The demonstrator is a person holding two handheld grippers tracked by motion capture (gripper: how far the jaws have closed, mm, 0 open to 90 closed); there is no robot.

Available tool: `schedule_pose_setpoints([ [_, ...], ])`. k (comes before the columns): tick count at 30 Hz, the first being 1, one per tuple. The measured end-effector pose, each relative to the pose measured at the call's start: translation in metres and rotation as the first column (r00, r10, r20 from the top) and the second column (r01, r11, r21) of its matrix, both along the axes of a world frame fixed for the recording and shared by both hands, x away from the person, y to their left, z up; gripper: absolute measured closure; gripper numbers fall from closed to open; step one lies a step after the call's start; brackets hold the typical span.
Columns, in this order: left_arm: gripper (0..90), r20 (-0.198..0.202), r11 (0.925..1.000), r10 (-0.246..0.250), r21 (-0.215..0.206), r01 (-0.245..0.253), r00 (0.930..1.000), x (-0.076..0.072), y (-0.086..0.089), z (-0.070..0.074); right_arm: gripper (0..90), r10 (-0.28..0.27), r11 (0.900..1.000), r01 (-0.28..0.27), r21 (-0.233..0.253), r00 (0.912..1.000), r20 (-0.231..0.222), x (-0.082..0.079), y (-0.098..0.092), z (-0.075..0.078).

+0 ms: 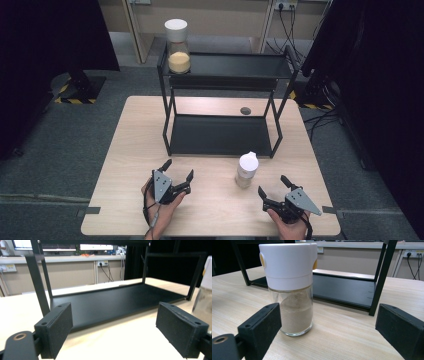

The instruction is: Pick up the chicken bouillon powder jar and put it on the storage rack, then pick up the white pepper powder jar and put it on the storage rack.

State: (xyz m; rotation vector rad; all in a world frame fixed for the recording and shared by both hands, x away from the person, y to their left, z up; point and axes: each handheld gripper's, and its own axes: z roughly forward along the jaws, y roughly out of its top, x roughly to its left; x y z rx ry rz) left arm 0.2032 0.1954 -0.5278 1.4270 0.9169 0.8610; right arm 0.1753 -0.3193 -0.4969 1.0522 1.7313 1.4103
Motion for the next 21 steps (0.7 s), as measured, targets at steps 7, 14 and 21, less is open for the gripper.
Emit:
schedule_pose_setpoints([
  [7, 13.1, -0.008, 1.0000, -0.006, -0.003, 0.006, 0.9999, 0.0011, 0.0013, 0.0009, 6.4, -0.001, 1.000, 0.001, 0.000, 1.0000, -0.001, 0.0000, 0.0001, 0.0001],
  [14, 13.0, -0.017, 0.9999, -0.011, -0.004, 0.011, 0.9998, 0.0023, 0.0025, 0.0022, 6.1, -0.001, 1.000, 0.001, -0.004, 1.0000, 0.002, -0.0004, 0.0007, 0.0001],
  [21, 12.9, -0.014, 0.9998, -0.020, -0.003, 0.020, 0.9997, 0.0028, 0.0034, 0.0018, 5.2, 0.037, 0.999, -0.037, 0.020, 0.9993, 0.006, 0.0024, -0.0002, 0.0002],
])
